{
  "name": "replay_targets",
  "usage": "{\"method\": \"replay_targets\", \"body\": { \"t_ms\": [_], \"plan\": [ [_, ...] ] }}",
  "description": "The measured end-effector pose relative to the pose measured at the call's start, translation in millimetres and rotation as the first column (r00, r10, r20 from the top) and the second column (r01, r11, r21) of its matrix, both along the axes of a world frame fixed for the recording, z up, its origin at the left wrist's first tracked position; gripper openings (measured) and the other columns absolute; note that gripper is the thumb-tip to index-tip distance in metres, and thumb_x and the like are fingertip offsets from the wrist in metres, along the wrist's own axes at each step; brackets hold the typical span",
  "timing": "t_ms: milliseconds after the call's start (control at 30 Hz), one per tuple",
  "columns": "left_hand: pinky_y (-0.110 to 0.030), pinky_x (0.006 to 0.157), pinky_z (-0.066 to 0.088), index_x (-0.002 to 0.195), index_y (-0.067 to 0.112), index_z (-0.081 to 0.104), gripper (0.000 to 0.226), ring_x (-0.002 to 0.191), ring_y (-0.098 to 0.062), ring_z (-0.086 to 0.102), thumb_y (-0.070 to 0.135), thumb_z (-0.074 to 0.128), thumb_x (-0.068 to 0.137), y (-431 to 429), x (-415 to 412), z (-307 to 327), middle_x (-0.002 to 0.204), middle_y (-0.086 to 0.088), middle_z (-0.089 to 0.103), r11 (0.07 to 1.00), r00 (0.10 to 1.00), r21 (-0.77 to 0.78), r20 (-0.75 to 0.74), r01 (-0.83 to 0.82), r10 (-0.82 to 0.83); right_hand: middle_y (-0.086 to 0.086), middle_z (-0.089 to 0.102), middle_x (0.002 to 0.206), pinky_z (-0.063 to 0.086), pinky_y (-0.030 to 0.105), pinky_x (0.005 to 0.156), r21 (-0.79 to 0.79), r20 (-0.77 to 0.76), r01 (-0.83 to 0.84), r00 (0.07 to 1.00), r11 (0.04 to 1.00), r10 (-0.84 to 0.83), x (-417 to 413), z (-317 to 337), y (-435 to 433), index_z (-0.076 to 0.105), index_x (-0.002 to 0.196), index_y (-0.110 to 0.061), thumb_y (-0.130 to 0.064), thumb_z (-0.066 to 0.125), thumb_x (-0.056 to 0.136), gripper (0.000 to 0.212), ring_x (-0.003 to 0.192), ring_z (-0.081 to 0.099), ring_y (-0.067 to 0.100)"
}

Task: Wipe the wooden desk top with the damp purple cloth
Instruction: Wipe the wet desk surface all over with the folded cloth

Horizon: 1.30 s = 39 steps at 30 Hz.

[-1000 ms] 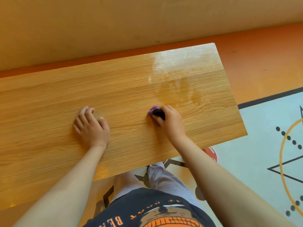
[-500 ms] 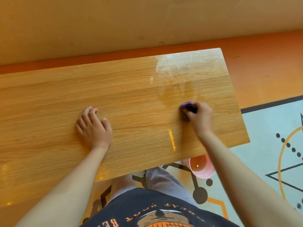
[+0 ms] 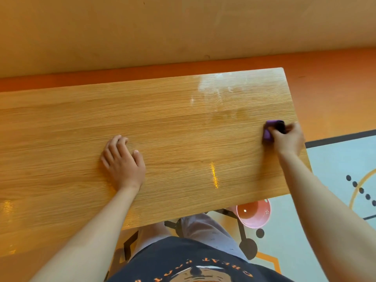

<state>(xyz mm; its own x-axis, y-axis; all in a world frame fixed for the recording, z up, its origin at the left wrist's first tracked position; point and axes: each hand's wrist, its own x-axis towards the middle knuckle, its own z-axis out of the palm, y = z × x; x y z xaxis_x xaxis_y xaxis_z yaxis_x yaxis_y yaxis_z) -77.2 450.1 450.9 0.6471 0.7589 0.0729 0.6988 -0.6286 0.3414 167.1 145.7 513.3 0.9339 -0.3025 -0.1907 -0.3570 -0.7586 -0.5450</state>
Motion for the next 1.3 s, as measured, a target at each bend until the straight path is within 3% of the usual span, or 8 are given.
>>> {"method": "replay_targets", "body": {
  "t_ms": [100,200,400,567,800,933,1100,1300],
  "plan": [
    [-0.050,0.105,0.027,0.119,0.008,0.049,0.040,0.127,-0.035,0.039,0.023,0.051,0.082,0,0,0,0.137,-0.010,0.047,1.000,1.000,-0.004,0.000,-0.001,0.001,0.012,0.066,0.096,0.042,0.035,0.076,-0.038,-0.002,-0.010,1.000,0.999,0.010,-9,-4,1,0.055,0.090,-0.010,-0.027,0.073,0.077,0.028,0.092,0.062,0.031],
    [-0.051,0.104,0.028,0.119,0.008,0.049,0.040,0.127,-0.036,0.040,0.022,0.052,0.082,-1,1,1,0.137,-0.011,0.047,1.000,1.000,0.000,-0.004,0.001,-0.001,0.010,0.066,0.085,0.039,0.031,0.068,0.038,0.034,-0.195,0.981,0.980,0.193,-39,-12,49,0.055,0.083,-0.012,-0.024,0.075,0.075,0.025,0.081,0.061,0.027],
    [-0.051,0.105,0.027,0.119,0.008,0.049,0.039,0.127,-0.035,0.039,0.022,0.053,0.082,-1,1,2,0.137,-0.011,0.047,1.000,1.000,-0.004,-0.016,-0.003,0.003,0.001,0.059,0.082,0.038,0.033,0.063,0.139,0.059,-0.635,0.772,0.760,0.633,-77,-14,157,0.048,0.079,-0.014,-0.024,0.073,0.076,0.028,0.073,0.052,0.019],
    [-0.050,0.106,0.027,0.118,0.008,0.049,0.039,0.128,-0.033,0.039,0.023,0.052,0.082,-1,1,2,0.136,-0.010,0.047,1.000,1.000,-0.001,-0.024,-0.002,0.002,0.002,0.059,0.083,0.033,0.028,0.063,0.139,0.052,-0.451,0.893,0.882,0.448,-23,-14,119,0.051,0.083,-0.014,-0.025,0.072,0.078,0.025,0.076,0.054,0.021],
    [-0.049,0.105,0.027,0.119,0.007,0.050,0.040,0.128,-0.032,0.039,0.025,0.050,0.083,0,1,1,0.137,-0.009,0.047,1.000,0.999,0.002,-0.045,-0.006,0.007,0.017,0.065,0.107,0.033,0.026,0.072,-0.097,0.029,-0.102,0.994,0.990,0.106,36,-1,19,0.056,0.101,-0.003,-0.024,0.069,0.083,0.030,0.099,0.059,0.031],
    [-0.049,0.104,0.027,0.118,0.008,0.050,0.040,0.127,-0.033,0.039,0.025,0.049,0.082,0,1,1,0.136,-0.009,0.047,1.000,0.999,-0.003,-0.041,-0.011,0.011,0.012,0.063,0.092,0.032,0.027,0.068,-0.049,0.049,-0.293,0.954,0.955,0.295,12,-11,55,0.056,0.092,-0.007,-0.021,0.070,0.080,0.023,0.087,0.059,0.028],
    [-0.048,0.103,0.027,0.118,0.008,0.050,0.040,0.127,-0.032,0.039,0.025,0.048,0.082,-2,2,3,0.136,-0.008,0.047,1.000,0.999,-0.012,-0.043,-0.025,0.025,0.000,0.056,0.083,0.035,0.031,0.061,0.044,0.085,-0.654,0.756,0.755,0.649,-25,-20,145,0.048,0.084,-0.011,-0.023,0.070,0.080,0.025,0.073,0.049,0.018],
    [-0.048,0.102,0.029,0.118,0.009,0.051,0.041,0.126,-0.032,0.041,0.026,0.049,0.081,-1,2,4,0.136,-0.008,0.049,1.000,0.999,0.002,-0.042,-0.025,0.025,0.001,0.056,0.084,0.033,0.031,0.060,0.052,0.120,-0.534,0.842,0.844,0.526,27,-21,124,0.051,0.087,-0.012,-0.026,0.069,0.081,0.024,0.074,0.049,0.019]
  ]
}}
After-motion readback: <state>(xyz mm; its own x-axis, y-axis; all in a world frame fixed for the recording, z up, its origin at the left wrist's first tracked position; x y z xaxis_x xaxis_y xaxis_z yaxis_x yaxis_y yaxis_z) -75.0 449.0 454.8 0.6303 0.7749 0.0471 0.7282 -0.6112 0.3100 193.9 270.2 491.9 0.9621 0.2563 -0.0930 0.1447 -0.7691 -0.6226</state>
